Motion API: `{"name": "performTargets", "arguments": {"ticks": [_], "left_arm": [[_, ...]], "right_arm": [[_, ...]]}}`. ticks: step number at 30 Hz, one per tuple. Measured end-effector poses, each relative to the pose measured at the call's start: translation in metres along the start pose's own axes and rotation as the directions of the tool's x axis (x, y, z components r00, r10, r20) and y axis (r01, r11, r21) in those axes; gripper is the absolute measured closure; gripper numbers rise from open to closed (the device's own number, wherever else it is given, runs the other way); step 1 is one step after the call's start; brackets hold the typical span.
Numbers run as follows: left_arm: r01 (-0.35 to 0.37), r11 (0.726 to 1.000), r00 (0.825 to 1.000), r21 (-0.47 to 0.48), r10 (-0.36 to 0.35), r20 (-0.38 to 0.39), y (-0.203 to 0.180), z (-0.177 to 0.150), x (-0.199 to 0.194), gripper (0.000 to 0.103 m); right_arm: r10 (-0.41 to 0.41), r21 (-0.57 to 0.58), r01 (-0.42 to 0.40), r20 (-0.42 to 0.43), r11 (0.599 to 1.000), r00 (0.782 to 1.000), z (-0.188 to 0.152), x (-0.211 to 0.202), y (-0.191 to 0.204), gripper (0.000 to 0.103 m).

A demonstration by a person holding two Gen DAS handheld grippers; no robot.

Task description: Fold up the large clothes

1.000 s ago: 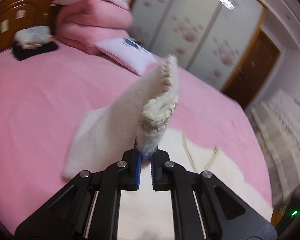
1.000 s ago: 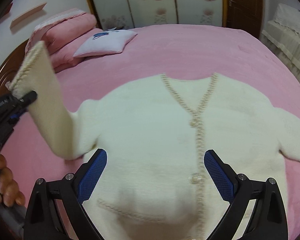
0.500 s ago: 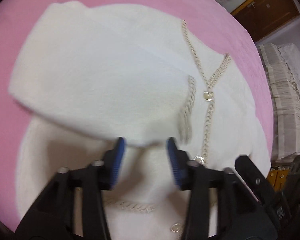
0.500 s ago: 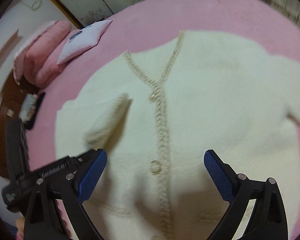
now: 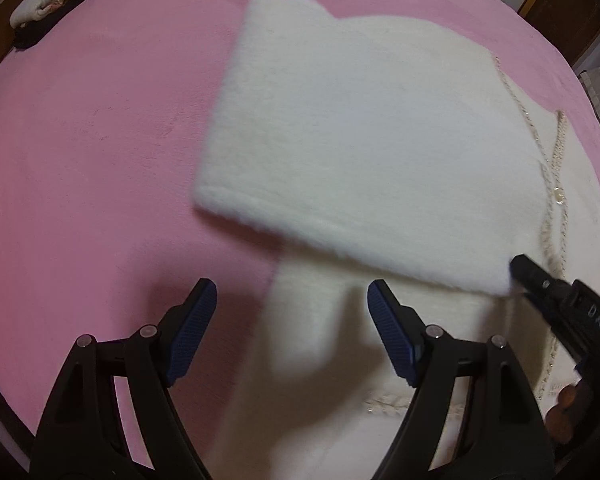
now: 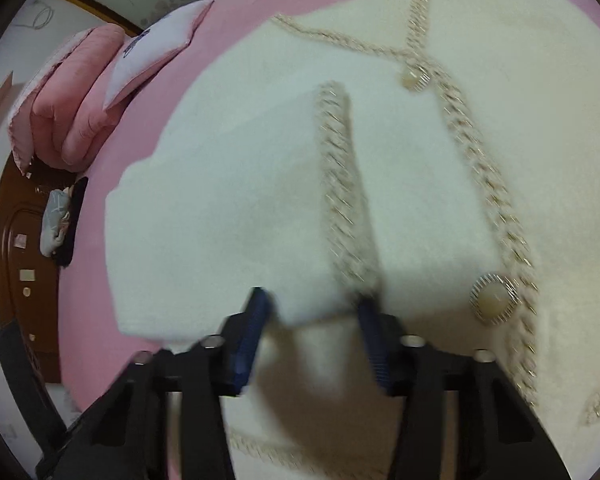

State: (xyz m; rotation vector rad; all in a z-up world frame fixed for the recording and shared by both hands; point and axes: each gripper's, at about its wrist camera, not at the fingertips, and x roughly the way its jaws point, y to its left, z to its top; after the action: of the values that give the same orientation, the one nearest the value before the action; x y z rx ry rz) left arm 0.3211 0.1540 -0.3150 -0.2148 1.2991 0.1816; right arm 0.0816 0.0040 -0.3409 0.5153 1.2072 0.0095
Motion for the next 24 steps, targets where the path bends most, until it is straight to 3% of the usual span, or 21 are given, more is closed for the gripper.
{"name": "performTargets", "arguments": {"ticks": [1,3,5,8,11,15,18,20,22,24], "left_arm": [[-0.002,1.0,1.0,0.004,0.002,-0.005,0.002,0.001,0.002,0.027],[-0.016,1.0,1.0,0.015,0.016,-0.011,0.007,0.004,0.006,0.027],[-0.023,1.0,1.0,0.018,0.024,-0.014,0.007,0.005,0.008,0.027],[-0.017,1.0,0.999,0.008,0.017,-0.031,0.012,0.013,0.014,0.027],[-0.01,1.0,1.0,-0.006,0.01,-0.028,0.018,0.015,0.012,0.027],[-0.012,1.0,1.0,-0.004,0.012,-0.017,0.019,0.013,0.011,0.027],[-0.027,1.0,1.0,0.006,0.027,-0.011,0.015,0.007,0.011,0.027],[-0.045,0.999,0.999,0.009,0.045,-0.007,0.011,0.005,0.011,0.027],[-0.061,0.998,0.998,0.007,0.061,-0.002,0.005,-0.001,0.013,0.027],[-0.072,0.997,0.997,0.013,0.072,0.001,-0.006,-0.002,0.013,0.027]], "right_arm": [[0.013,-0.002,-0.013,0.003,1.0,1.0,0.003,0.003,0.003,0.093],[0.029,0.013,-0.029,0.028,0.999,0.999,0.01,0.002,0.007,0.095],[0.051,-0.007,-0.051,0.117,0.999,0.992,0.017,-0.016,0.013,0.095],[0.083,-0.081,-0.066,0.235,0.995,0.968,0.03,-0.058,0.025,0.095],[0.079,-0.146,-0.029,0.344,0.989,0.936,0.041,-0.1,0.03,0.096],[-0.071,-0.208,0.189,0.473,0.96,0.878,0.045,-0.144,0.022,0.096],[-0.196,-0.177,0.324,0.507,0.929,0.839,0.043,-0.151,-0.016,0.095],[-0.271,-0.137,0.377,0.481,0.916,0.834,0.042,-0.141,-0.048,0.095],[-0.322,-0.108,0.402,0.43,0.909,0.844,0.037,-0.118,-0.083,0.091],[-0.426,-0.091,0.482,0.345,0.871,0.836,0.037,-0.086,-0.123,0.07]]}}
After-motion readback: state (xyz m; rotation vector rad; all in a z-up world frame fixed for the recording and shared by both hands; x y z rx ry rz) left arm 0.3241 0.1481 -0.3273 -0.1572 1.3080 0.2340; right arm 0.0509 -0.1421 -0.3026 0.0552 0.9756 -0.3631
